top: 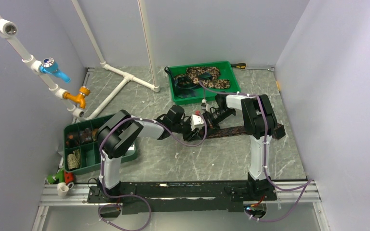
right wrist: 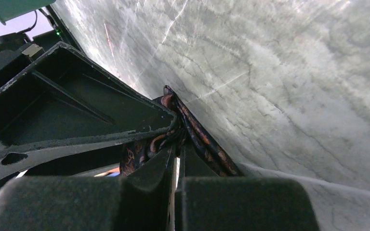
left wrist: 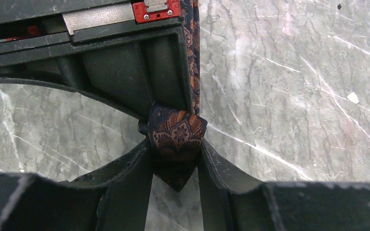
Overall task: Roll the ties
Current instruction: Roll the tie at the center of the board.
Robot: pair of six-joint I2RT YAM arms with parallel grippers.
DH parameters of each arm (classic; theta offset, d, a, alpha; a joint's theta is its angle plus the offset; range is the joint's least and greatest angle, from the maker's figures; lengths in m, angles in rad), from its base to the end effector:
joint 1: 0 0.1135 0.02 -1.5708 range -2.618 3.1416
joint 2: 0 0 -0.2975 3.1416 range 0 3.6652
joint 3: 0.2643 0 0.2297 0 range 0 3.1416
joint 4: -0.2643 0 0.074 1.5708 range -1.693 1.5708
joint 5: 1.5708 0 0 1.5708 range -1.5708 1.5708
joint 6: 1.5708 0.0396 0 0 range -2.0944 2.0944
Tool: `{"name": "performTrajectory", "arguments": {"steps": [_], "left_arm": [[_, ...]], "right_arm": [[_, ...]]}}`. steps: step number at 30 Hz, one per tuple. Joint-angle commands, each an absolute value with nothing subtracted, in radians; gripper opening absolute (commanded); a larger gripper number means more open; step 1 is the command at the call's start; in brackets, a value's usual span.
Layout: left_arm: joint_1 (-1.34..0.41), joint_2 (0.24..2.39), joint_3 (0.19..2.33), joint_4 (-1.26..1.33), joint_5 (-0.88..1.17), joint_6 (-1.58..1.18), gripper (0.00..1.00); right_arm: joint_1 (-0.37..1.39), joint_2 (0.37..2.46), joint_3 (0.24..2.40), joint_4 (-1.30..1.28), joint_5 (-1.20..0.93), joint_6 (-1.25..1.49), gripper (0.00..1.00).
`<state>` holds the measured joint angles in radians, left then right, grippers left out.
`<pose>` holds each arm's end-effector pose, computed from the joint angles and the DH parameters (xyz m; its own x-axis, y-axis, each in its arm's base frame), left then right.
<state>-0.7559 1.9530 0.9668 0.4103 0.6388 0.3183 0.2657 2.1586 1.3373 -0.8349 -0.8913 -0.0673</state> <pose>0.2691 -0.2861 0.1801 -0.0901 0.4303 -0.8982 0.9926 0.1121 -0.0459 0.3504 0.1273 0.1411 -0.9524 -0.3030 0.0330 -0.1654 0.6048 0.7790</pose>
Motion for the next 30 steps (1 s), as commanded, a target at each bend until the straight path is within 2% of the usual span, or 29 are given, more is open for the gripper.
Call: {"name": "performTrajectory", "arguments": {"steps": [1,8,11,14,21,24,26,30], "left_arm": [[-0.764,1.998,0.995,0.403,0.611,0.318,0.42],[-0.761,1.979,0.963,0.249,0.536,0.391,0.34],[-0.762,1.965,0.961,0.19,0.475,0.399,0.3],[-0.764,1.972,0.989,0.117,0.432,0.394,0.32],[-0.774,1.992,1.031,0.072,0.397,0.378,0.32],[-0.778,1.995,1.032,0.072,0.397,0.369,0.33],[-0.781,1.995,1.03,0.076,0.394,0.366,0.33],[-0.785,1.997,1.037,0.068,0.397,0.363,0.34]], "right_arm": [[0.274,2.203,1.331,-0.805,-0.772,-0.113,0.0],[0.263,2.141,1.328,-0.806,-0.863,-0.103,0.0],[0.228,2.1,1.338,-0.846,-0.914,-0.119,0.16],[0.187,2.062,1.343,-0.908,-0.953,-0.162,0.33],[0.174,2.021,1.334,-0.947,-1.058,-0.161,0.56],[0.181,2.044,1.343,-0.932,-1.069,-0.127,0.58],[0.196,2.065,1.353,-0.938,-1.057,-0.129,0.55],[0.223,2.088,1.358,-0.909,-1.035,-0.106,0.42]]}}
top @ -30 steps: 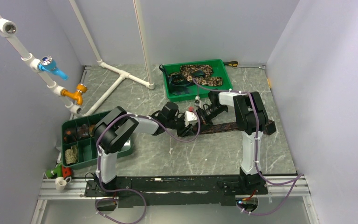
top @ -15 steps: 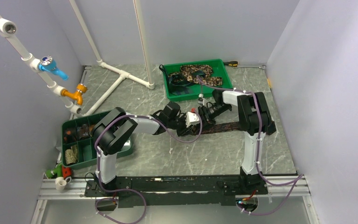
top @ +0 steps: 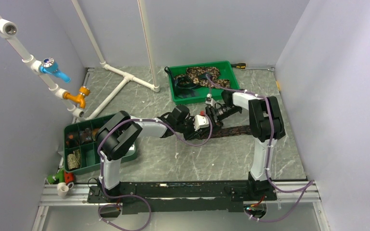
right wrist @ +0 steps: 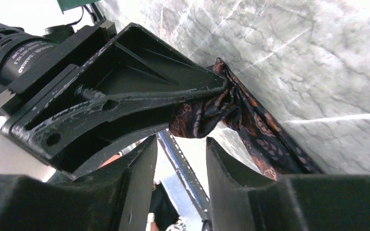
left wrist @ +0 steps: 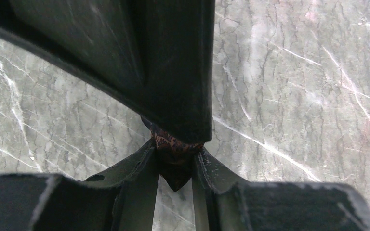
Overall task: Roll the ties
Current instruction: Roll the tie at the center of the board.
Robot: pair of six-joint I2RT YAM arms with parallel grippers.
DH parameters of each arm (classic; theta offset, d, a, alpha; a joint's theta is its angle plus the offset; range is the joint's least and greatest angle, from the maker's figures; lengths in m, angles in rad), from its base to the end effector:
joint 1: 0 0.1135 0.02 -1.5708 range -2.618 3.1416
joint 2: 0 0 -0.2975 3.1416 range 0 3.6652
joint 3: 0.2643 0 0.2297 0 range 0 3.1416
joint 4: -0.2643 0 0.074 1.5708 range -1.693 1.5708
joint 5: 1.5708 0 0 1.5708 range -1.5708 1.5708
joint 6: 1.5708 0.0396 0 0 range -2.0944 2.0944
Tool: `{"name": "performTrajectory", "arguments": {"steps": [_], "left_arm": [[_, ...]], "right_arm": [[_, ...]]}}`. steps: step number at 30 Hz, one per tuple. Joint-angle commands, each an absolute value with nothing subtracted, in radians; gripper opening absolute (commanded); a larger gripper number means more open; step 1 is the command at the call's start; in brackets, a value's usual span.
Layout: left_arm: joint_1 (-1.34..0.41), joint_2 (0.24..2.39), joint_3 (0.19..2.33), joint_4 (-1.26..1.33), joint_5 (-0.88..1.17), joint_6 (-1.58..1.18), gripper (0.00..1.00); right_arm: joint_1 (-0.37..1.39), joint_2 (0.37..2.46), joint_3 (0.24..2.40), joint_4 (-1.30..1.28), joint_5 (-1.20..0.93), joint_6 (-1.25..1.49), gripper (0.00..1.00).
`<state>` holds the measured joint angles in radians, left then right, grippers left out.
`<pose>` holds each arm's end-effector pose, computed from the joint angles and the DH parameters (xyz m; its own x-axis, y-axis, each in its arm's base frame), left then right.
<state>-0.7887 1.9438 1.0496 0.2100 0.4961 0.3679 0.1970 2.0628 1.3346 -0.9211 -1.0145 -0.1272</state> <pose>0.2674 -0.2959 0.1865 -0.0977 0.5472 -0.8313 0.9849 0.1729 -0.0020 0.3450 0.1031 0.1783 -0.9649 -0.2609 -0.0296 -0.1617 0.5018 0.8497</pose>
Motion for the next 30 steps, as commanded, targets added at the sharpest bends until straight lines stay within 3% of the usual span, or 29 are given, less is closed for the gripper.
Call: {"name": "performTrajectory", "arguments": {"steps": [1,4,6,12,14,30], "left_arm": [[-0.787,1.996,1.039,0.065,0.4,0.362,0.34],[-0.788,1.987,1.028,0.074,0.408,0.368,0.34],[-0.788,1.982,1.023,0.075,0.414,0.374,0.37],[-0.706,1.913,0.96,0.222,0.621,0.387,0.78],[-0.695,1.889,0.946,0.278,0.646,0.413,0.85],[-0.757,2.026,1.116,0.258,0.692,0.443,0.91]], "right_arm": [[0.226,2.091,1.361,-0.897,-1.025,-0.092,0.36],[0.226,2.106,1.378,-0.884,-0.973,-0.078,0.18],[0.222,2.118,1.397,-0.907,-0.939,-0.102,0.0],[0.209,2.13,1.429,-0.979,-0.864,-0.192,0.0],[0.209,2.148,1.445,-1.004,-0.857,-0.222,0.0],[0.213,2.162,1.474,-1.087,-0.893,-0.297,0.0]]}}
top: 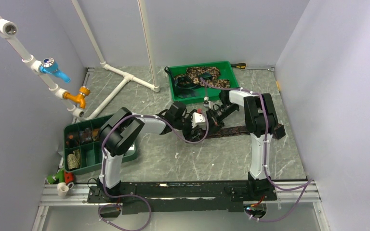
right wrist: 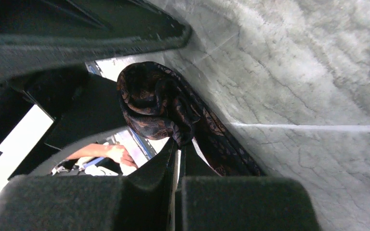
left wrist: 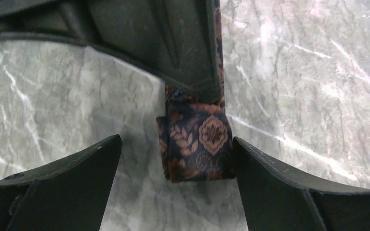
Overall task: Roll the ties
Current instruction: Roll the tie at the center of the board.
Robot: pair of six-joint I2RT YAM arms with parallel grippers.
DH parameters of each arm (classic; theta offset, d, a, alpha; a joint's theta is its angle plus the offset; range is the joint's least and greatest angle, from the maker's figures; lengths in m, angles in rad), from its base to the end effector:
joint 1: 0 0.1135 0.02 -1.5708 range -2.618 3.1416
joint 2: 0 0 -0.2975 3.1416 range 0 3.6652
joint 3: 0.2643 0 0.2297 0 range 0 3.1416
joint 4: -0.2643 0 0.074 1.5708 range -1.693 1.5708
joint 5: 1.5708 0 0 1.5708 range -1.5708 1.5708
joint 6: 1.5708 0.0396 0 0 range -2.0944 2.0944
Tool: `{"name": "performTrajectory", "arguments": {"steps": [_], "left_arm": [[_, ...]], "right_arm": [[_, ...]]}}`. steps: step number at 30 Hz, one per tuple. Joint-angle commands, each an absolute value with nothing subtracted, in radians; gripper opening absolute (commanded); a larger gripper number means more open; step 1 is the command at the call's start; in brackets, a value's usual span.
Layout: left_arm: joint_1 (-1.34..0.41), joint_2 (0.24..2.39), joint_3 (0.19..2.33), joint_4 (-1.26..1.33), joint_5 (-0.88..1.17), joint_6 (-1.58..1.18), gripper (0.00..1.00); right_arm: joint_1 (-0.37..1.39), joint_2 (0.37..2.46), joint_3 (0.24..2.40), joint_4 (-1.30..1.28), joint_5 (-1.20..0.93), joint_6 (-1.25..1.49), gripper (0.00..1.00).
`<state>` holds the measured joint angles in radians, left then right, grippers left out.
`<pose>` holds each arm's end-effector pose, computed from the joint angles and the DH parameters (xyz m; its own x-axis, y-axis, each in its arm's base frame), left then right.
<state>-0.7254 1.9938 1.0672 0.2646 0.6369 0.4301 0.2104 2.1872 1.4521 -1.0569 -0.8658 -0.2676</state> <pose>0.2887 -0.2875 0.1785 -0.0493 0.4917 -0.8694 0.9956 0.0938 -0.0034 0.3603 0.1078 0.1548 -0.9276 -0.3733 0.0151 -0.2252 0.5910 0.7746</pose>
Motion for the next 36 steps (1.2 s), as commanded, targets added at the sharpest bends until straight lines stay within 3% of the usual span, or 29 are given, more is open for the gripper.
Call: {"name": "performTrajectory", "arguments": {"steps": [1,6,13,16,27,32,36], "left_arm": [[-0.759,2.035,1.127,0.251,0.69,0.442,0.9],[-0.772,2.06,1.148,0.199,0.69,0.445,0.85],[-0.779,2.039,1.102,0.134,0.608,0.479,0.45],[-0.768,2.0,1.045,0.093,0.609,0.552,0.36],[-0.746,1.96,0.989,0.063,0.596,0.574,0.39],[-0.727,1.912,0.927,0.177,0.652,0.531,0.62],[-0.708,1.869,0.849,0.285,0.655,0.517,0.66]], "right_arm": [[0.212,2.163,1.473,-1.085,-0.895,-0.295,0.0],[0.212,2.156,1.464,-1.064,-0.894,-0.278,0.0],[0.214,2.144,1.467,-1.08,-0.909,-0.28,0.0],[0.215,2.141,1.457,-1.075,-0.916,-0.263,0.0],[0.249,2.202,1.42,-1.014,-0.845,-0.244,0.0],[0.253,2.226,1.39,-0.965,-0.777,-0.213,0.0],[0.253,2.241,1.397,-0.957,-0.756,-0.204,0.0]]}}
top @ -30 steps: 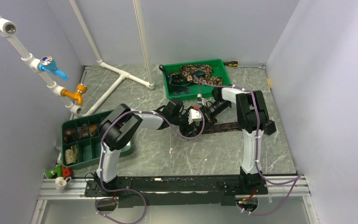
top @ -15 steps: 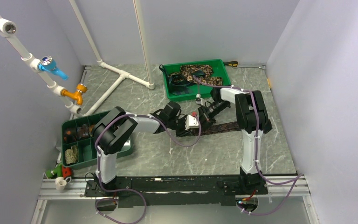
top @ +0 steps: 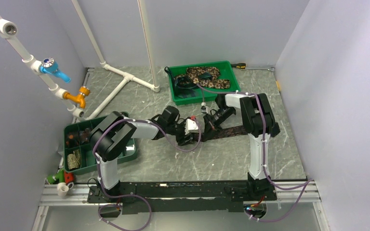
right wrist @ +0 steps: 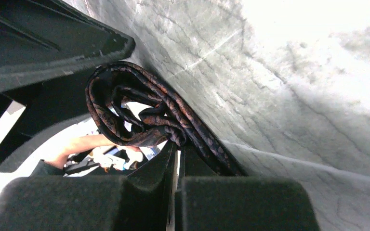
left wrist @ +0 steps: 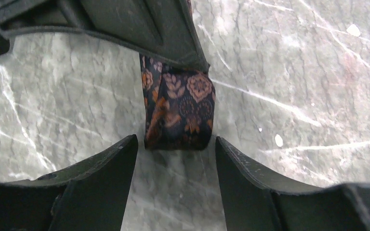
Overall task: Roll the ties
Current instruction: Roll the tie at the center of the board.
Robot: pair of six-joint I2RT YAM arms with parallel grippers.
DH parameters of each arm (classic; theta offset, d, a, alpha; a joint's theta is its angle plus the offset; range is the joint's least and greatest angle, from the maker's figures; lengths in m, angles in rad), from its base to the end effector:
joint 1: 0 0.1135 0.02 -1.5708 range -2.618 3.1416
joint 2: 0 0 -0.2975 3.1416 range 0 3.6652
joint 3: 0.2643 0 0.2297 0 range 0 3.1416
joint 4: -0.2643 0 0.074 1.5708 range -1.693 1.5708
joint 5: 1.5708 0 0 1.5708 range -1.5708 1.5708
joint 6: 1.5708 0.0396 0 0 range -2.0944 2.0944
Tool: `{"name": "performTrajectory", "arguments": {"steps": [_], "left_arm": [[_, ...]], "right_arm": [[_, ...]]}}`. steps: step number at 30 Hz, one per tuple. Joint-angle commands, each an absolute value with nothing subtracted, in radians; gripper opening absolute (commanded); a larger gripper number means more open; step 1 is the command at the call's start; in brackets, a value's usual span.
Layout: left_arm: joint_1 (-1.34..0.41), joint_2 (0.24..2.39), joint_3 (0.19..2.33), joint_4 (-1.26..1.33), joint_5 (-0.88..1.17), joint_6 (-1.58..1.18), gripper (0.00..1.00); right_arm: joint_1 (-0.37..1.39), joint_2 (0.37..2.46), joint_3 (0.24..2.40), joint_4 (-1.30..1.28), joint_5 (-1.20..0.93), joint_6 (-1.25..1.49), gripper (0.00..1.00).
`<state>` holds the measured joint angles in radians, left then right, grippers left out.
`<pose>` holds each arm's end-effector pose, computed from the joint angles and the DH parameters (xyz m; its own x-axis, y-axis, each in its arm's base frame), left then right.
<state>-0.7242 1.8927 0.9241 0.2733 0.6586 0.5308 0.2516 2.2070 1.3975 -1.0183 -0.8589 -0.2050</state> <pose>0.2611 -0.2633 0.1795 0.0296 0.5083 -0.8607 0.9983 0.0275 0.0506 0.3487 0.1206 0.1371 -0.9219 -0.3743 0.0998 -0.1674 0.6174 0.7687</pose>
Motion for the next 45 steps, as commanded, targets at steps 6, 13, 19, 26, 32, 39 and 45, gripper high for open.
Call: {"name": "performTrajectory", "arguments": {"steps": [6,13,19,26,32,39,45], "left_arm": [[-0.722,1.853,0.864,0.342,0.691,0.511,0.64],[-0.737,1.88,0.912,0.341,0.663,0.488,0.84],[-0.779,1.97,1.035,0.291,0.61,0.477,0.78],[-0.788,1.986,1.039,0.198,0.626,0.511,0.67],[-0.782,1.965,1.005,0.09,0.666,0.605,0.4],[-0.756,1.942,0.978,0.051,0.618,0.621,0.31],[-0.744,1.899,0.935,0.144,0.611,0.521,0.63]], "right_arm": [[0.253,2.258,1.413,-0.966,-0.763,-0.196,0.0],[0.254,2.188,1.482,-1.061,-0.783,-0.256,0.0],[0.261,2.224,1.503,-1.103,-0.788,-0.286,0.0],[0.285,2.191,1.547,-1.161,-0.84,-0.32,0.0],[0.293,2.181,1.565,-1.175,-0.884,-0.316,0.0],[0.293,2.23,1.567,-1.133,-0.815,-0.303,0.0],[0.294,2.305,1.563,-1.069,-0.742,-0.272,0.0]]}}
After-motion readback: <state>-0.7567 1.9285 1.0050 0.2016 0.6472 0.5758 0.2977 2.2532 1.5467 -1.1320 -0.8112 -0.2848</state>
